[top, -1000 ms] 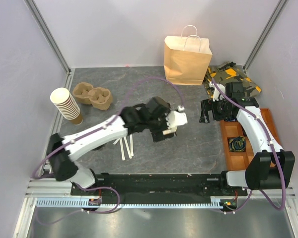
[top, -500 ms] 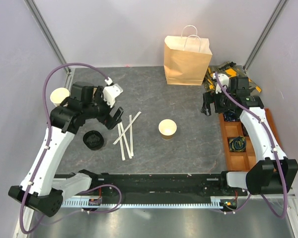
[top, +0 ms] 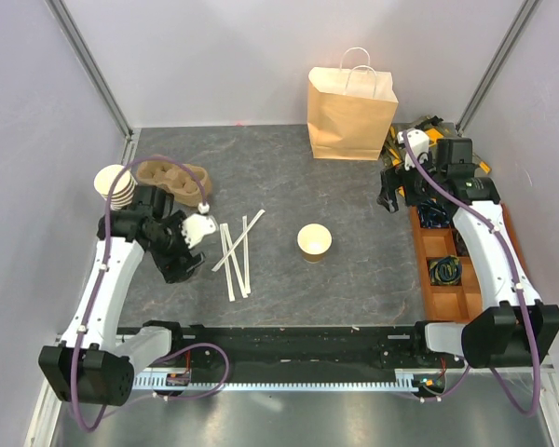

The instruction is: Pack the takeout coffee

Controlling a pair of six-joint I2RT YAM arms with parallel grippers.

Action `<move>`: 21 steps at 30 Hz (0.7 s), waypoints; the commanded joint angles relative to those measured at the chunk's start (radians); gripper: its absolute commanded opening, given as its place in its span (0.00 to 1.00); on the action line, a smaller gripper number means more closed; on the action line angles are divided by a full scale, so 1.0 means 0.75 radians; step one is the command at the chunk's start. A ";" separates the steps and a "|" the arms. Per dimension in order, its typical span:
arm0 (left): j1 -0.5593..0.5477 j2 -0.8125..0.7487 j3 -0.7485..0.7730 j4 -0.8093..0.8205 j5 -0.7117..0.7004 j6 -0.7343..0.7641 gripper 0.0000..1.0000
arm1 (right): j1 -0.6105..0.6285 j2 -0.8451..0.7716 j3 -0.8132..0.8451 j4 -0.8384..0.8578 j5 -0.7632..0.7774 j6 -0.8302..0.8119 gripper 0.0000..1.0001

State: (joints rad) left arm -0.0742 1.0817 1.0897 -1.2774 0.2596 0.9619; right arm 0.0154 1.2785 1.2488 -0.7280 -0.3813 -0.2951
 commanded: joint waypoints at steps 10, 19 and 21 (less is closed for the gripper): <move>0.131 0.053 -0.183 0.216 0.008 0.681 0.77 | 0.000 0.075 0.055 -0.101 -0.181 -0.036 0.98; 0.142 0.067 -0.248 0.208 0.014 0.828 0.72 | 0.000 0.116 0.069 -0.134 -0.183 -0.028 0.98; 0.144 0.069 -0.258 0.210 0.014 0.836 0.72 | 0.000 0.120 0.069 -0.136 -0.183 -0.026 0.98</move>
State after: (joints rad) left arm 0.0269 1.1347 0.9070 -1.1275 0.2390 1.5040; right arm 0.0158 1.3643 1.2625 -0.8307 -0.4850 -0.3038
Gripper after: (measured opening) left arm 0.726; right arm 0.982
